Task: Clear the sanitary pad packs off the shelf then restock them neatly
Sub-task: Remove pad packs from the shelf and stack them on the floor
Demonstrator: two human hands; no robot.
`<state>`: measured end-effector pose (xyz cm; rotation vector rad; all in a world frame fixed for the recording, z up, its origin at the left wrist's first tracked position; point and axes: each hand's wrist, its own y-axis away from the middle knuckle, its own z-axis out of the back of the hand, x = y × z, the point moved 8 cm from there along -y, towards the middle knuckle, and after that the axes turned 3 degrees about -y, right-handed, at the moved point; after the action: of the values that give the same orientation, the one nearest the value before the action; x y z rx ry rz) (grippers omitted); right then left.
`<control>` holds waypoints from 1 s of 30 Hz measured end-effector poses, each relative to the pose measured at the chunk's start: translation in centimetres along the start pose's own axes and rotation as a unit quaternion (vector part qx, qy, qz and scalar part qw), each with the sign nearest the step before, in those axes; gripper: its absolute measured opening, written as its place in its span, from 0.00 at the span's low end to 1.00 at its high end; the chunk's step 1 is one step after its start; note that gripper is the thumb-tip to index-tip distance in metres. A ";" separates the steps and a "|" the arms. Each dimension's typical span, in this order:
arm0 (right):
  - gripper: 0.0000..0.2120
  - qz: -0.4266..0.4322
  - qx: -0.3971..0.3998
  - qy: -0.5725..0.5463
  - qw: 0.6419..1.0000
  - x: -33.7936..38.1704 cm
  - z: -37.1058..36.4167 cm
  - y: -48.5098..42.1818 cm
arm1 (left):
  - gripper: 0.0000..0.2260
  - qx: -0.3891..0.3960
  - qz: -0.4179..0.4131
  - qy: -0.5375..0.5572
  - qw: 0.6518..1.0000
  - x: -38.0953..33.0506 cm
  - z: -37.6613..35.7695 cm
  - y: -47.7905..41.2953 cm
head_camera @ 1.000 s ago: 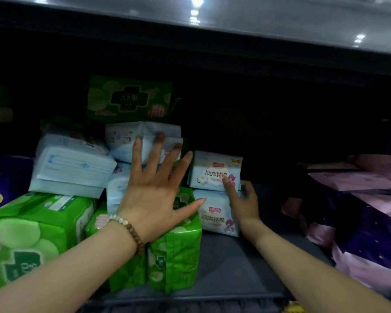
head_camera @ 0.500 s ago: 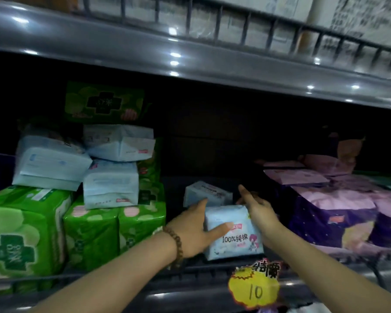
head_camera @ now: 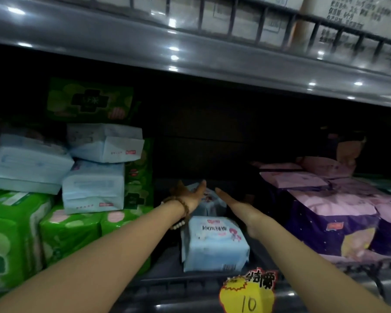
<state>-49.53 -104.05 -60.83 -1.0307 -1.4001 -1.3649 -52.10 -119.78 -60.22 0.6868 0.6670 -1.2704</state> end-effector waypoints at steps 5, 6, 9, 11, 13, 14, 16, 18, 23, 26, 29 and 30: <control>0.22 -0.032 0.022 0.017 0.999 -1.4 -0.8 -3.1 | 0.38 0.036 0.037 -0.040 0.998 0.4 -1.3 -3.7; 0.22 -0.032 0.021 0.021 0.999 -1.5 -0.6 -3.6 | 0.36 0.051 0.045 -0.011 0.998 0.5 -1.7 -3.9; 0.19 -0.022 0.036 -0.029 0.999 -1.6 -0.2 -4.0 | 0.33 0.057 0.022 0.050 0.997 -1.1 -1.4 -3.2; 0.13 0.033 0.022 -0.059 0.997 -0.1 0.8 -3.8 | 0.33 0.036 -0.014 0.053 0.998 -2.9 -0.5 -2.2; 0.12 0.104 -0.005 -0.070 0.992 2.6 1.9 -2.5 | 0.31 -0.001 -0.066 0.056 0.996 -4.9 0.9 -0.7; 0.12 0.132 -0.013 -0.073 0.989 3.9 2.4 -1.7 | 0.29 -0.022 -0.093 0.070 0.993 -5.8 1.9 0.2; 0.11 0.168 -0.010 -0.077 0.983 6.3 3.1 0.6 | 0.26 -0.061 -0.134 0.098 0.984 -7.2 4.0 2.3; 0.11 0.173 0.000 -0.075 0.982 7.0 3.7 2.7 | 0.28 -0.047 -0.126 0.121 0.983 -6.9 4.6 3.8; 0.16 0.071 0.000 0.038 0.997 1.3 2.8 5.4 | 0.43 0.167 -0.035 0.129 0.977 -1.6 -1.3 7.3; 0.21 0.014 0.012 -0.010 1.000 -0.9 1.6 6.8 | 0.47 0.180 0.012 0.196 0.964 0.9 -3.5 7.9; 0.25 0.012 0.015 -0.027 0.999 0.0 0.7 8.8 | 0.49 0.174 0.021 0.253 0.952 0.6 -2.7 9.6; 0.27 0.030 0.016 -0.022 0.999 0.5 0.6 9.4 | 0.50 0.171 0.008 0.253 0.952 0.2 -1.9 10.5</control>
<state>-40.63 -103.07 -57.94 -1.0786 -1.4079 -1.2801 -41.86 -116.75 -60.62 1.3299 0.8587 -1.2125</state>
